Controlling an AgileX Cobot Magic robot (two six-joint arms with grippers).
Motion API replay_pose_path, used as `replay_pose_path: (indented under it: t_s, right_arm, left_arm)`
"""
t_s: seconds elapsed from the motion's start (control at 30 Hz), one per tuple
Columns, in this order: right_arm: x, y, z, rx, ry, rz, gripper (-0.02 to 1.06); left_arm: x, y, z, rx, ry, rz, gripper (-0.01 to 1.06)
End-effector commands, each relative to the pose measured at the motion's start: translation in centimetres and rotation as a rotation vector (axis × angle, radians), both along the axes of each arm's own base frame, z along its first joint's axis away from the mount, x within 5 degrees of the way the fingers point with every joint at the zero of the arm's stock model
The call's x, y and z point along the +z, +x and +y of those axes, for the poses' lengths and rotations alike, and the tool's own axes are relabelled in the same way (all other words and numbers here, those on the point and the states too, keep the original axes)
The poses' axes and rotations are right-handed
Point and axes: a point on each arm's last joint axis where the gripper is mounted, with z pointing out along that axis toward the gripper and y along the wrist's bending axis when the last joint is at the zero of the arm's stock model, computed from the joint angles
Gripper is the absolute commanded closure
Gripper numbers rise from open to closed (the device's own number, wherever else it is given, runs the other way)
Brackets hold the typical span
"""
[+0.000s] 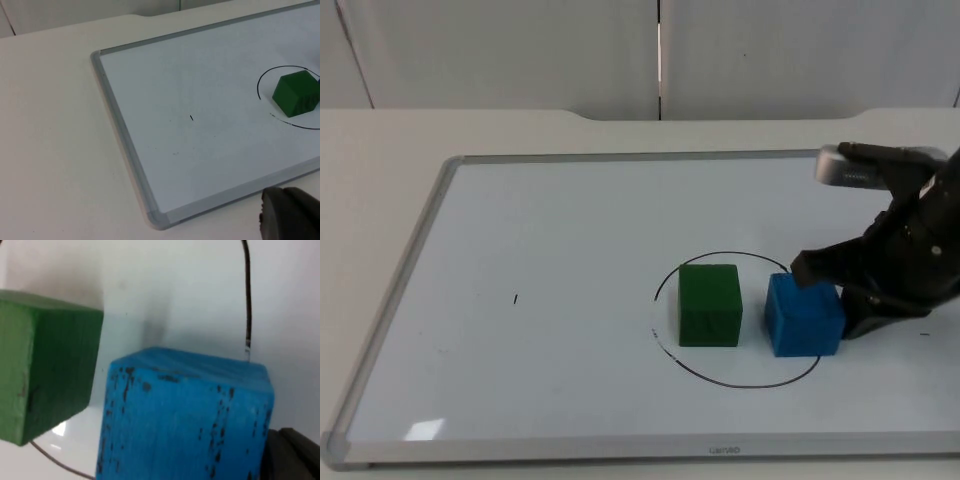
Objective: Push the two cubes into the marked area.
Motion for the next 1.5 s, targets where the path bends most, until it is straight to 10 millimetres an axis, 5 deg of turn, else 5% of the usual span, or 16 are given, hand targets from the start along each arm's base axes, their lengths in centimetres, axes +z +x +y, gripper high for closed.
replay_pose_path:
  t_s: [0.0, 0.97, 1.17, 1.27, 1.3, 1.47]
  right_arm:
    - [0.0, -0.2, 0.3, 0.011, 0.001, 0.013, 1.04]
    - [0.7, -0.3, 2.3, 0.155, -0.026, -0.12, 1.04]
    - [4.5, -0.6, 1.9, 0.241, -0.058, -0.222, 1.04]
    - [10.1, -1.6, 1.4, 0.243, -0.018, -0.364, 1.04]
    - [10.1, -1.6, 1.4, 0.243, -0.018, -0.364, 1.04]
    - [19.6, -5.5, -0.3, 0.225, 0.074, -0.626, 1.04]
  left_arm:
    - [-0.2, 0.0, -0.1, -0.002, -0.005, 0.007, 1.05]
    - [-0.2, 0.0, -0.1, -0.002, -0.005, 0.007, 1.05]
    - [-0.2, 0.0, -0.1, -0.002, -0.005, 0.007, 1.05]
    - [-0.2, 0.0, -0.1, -0.002, -0.005, 0.007, 1.05]
    - [-0.2, 0.0, -0.1, -0.002, -0.005, 0.007, 1.05]
    - [-0.2, 0.0, 0.0, -0.001, -0.004, 0.007, 1.05]
